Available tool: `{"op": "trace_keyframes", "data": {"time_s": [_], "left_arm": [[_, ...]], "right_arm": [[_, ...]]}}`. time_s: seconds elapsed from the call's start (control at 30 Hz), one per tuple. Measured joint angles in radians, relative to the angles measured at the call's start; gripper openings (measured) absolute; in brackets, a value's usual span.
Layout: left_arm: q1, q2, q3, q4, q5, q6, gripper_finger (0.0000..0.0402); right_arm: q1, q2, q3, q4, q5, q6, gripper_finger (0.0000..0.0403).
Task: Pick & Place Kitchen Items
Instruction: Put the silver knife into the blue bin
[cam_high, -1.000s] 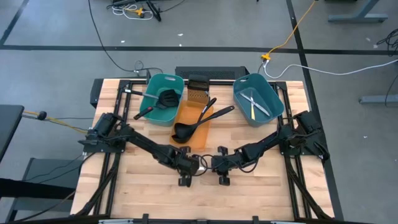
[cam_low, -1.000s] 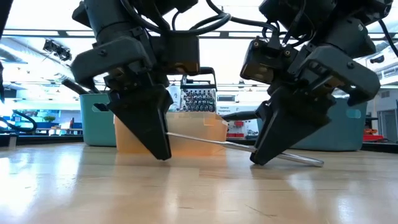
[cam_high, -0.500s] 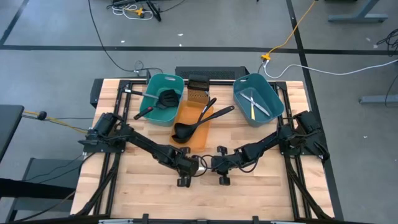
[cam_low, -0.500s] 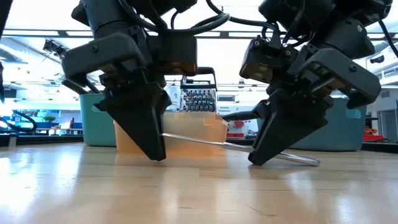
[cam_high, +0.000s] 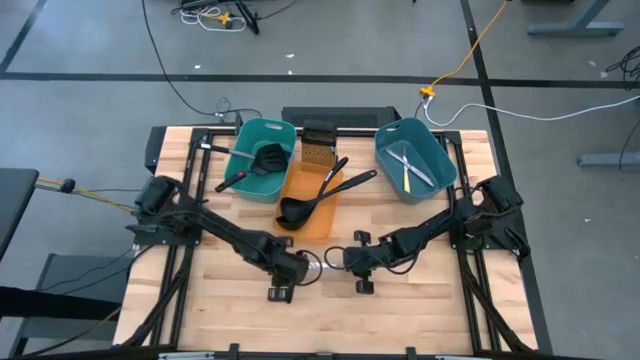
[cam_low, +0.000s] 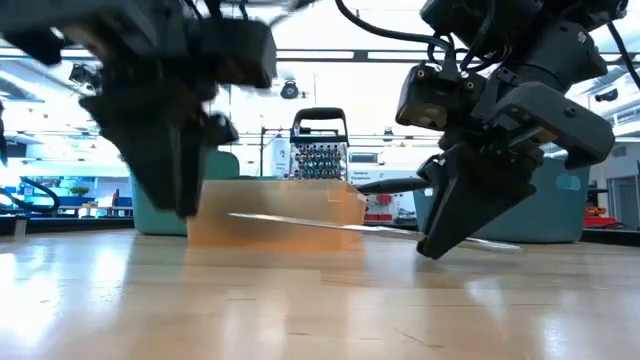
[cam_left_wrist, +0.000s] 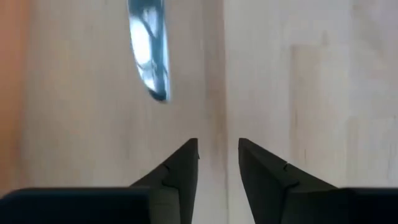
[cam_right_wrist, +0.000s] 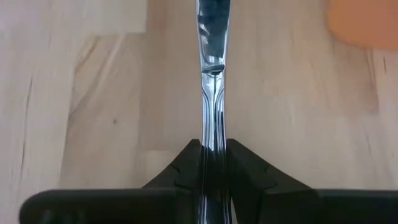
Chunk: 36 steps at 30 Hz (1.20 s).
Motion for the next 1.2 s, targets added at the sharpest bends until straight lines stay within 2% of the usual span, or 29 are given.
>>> {"op": "trace_keyframes", "data": {"time_s": [0.1,0.27,0.47,0.6,0.77,0.9,1.0,1.1,1.2], "left_arm": [[-0.030,-0.066,0.000,-0.009,-0.077,0.038,0.0111],[-0.116,-0.223,-0.003,-0.049,-0.266,0.094,0.0075],[-0.212,-0.531,-0.056,-0.099,-0.409,0.115,0.0009],[-0.249,-0.792,-0.168,0.001,-0.510,0.149,0.0006],[-0.207,-1.084,-0.451,0.228,-0.678,0.147,0.0004],[-0.178,-1.237,-0.708,0.518,-0.711,0.160,0.0003],[-0.180,-1.281,-0.881,0.764,-0.709,0.231,0.0003],[-0.179,-1.273,-1.030,0.985,-0.711,0.287,0.0002],[-0.167,-1.264,-1.094,1.186,-0.721,0.350,0.0002]], "right_arm": [[0.004,-0.017,0.000,0.002,-0.015,-0.017,0.0062],[0.013,-0.049,0.000,0.032,-0.057,-0.023,0.0062],[0.020,-0.068,-0.006,0.065,-0.057,-0.028,0.0062],[0.021,-0.069,-0.010,0.083,-0.057,-0.053,0.0062],[0.021,-0.070,-0.021,0.194,-0.059,-0.102,0.0062],[0.019,-0.099,-0.035,0.243,-0.073,-0.126,0.0062],[0.012,-0.172,-0.035,0.218,-0.051,-0.154,0.0062],[0.000,-0.284,-0.035,0.160,-0.021,-0.189,0.0062],[-0.007,-0.421,-0.041,0.122,0.035,-0.241,0.0062]]}}
